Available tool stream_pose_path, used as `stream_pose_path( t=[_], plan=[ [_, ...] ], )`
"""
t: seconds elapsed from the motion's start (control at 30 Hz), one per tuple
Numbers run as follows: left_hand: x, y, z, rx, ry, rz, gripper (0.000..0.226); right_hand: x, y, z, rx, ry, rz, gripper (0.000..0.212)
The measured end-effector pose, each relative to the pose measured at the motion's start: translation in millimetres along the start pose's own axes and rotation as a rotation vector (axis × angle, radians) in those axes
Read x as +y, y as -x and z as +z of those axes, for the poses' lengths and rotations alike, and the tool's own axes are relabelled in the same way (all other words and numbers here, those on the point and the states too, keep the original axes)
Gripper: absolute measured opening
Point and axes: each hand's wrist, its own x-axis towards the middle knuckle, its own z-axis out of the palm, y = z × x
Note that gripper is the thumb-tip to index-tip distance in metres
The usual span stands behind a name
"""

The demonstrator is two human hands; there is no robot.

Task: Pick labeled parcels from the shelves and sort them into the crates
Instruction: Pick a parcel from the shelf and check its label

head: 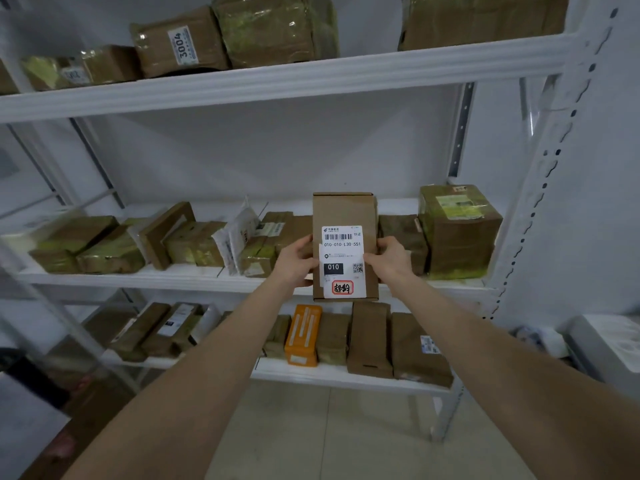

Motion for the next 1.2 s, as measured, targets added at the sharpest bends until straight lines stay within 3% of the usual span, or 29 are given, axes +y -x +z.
stream_pose_path(
  t=[0.17,0.57,0.83,1.2],
  plan=[
    [-25,15,-20,0.084,-0.013,-0.018,0.067,4,15,32,-0.100,0.002,-0.024,0.059],
    [-100,26,-131,0.228,0.016,-0.124,0.066,-10,41,168,-0.250,0.014,-0.021,0.060],
    [-165,11,-292,0.375,0.054,-0.210,0.057,-60,61,343,-0.375,0.044,-0.045,0.051],
    [-262,35,-522,0.672,0.062,-0.313,0.057,-131,115,599,-0.662,0.145,-0.141,0.059]
  ],
)
